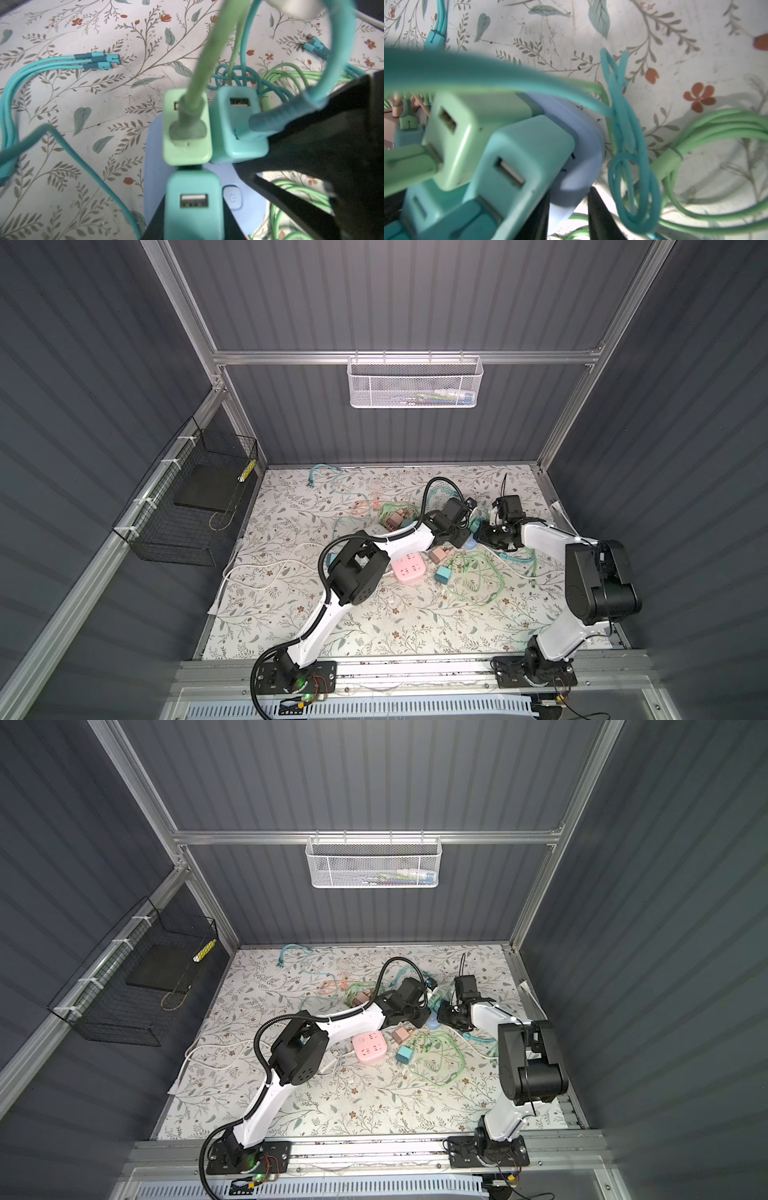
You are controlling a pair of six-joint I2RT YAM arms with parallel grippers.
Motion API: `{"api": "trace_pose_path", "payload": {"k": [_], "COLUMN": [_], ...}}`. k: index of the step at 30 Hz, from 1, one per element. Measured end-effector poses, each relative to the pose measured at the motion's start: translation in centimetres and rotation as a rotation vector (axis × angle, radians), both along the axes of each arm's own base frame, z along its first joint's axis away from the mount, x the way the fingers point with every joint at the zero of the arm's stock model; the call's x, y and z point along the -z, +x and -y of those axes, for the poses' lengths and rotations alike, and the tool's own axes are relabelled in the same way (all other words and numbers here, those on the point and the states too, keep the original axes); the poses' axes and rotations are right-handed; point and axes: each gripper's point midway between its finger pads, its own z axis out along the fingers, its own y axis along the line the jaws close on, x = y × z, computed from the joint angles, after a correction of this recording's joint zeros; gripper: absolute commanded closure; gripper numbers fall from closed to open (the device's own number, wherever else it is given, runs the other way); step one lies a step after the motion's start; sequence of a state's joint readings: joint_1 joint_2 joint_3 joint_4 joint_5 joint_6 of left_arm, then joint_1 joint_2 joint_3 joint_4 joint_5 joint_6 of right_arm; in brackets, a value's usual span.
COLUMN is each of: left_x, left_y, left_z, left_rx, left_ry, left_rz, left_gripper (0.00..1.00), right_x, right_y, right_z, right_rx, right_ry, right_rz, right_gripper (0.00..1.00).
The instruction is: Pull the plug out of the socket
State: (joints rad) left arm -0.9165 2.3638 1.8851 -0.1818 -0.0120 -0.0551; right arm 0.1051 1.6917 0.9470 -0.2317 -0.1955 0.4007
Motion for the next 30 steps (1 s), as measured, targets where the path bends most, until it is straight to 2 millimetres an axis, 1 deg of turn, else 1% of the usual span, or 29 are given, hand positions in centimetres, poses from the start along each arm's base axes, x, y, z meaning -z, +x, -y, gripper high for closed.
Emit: {"api": "trace_pose_path", "payload": {"k": [5, 10, 18, 23, 30], "left_x": [0.1, 0.4, 0.4, 0.4, 0.3], "left_y": [0.0, 0.2, -0.1, -0.1, 0.2], "left_z": [0.1, 0.9, 1.4, 1.4, 1.0], "left_rx": [0.011, 0.026, 0.031, 0.021, 0.016], "left_ry": [-0.013, -0.021, 0.025, 0.013, -0.072], "left_rz": [-0.018, -0.019, 0.039, 0.060, -0.024], "left_gripper": [0.92, 0.92, 0.94, 0.94, 0.93], "right_x": [0.0, -0.1, 0.0, 0.0, 0.0], "right_y": [0.0, 0.2, 0.1, 0.2, 0.3], "right_z": [0.0, 0.6, 1.0, 1.0, 0.8], "right_rx": [0.002, 0.019, 0.027, 0.028, 0.024], "right_ry": [-0.009, -0.039, -0.058, -0.062, -0.061], "right_rz": [-0.001, -0.007, -0.024, -0.023, -0.021], "right_gripper": [0.67, 0.67, 0.66, 0.66, 0.66]}}
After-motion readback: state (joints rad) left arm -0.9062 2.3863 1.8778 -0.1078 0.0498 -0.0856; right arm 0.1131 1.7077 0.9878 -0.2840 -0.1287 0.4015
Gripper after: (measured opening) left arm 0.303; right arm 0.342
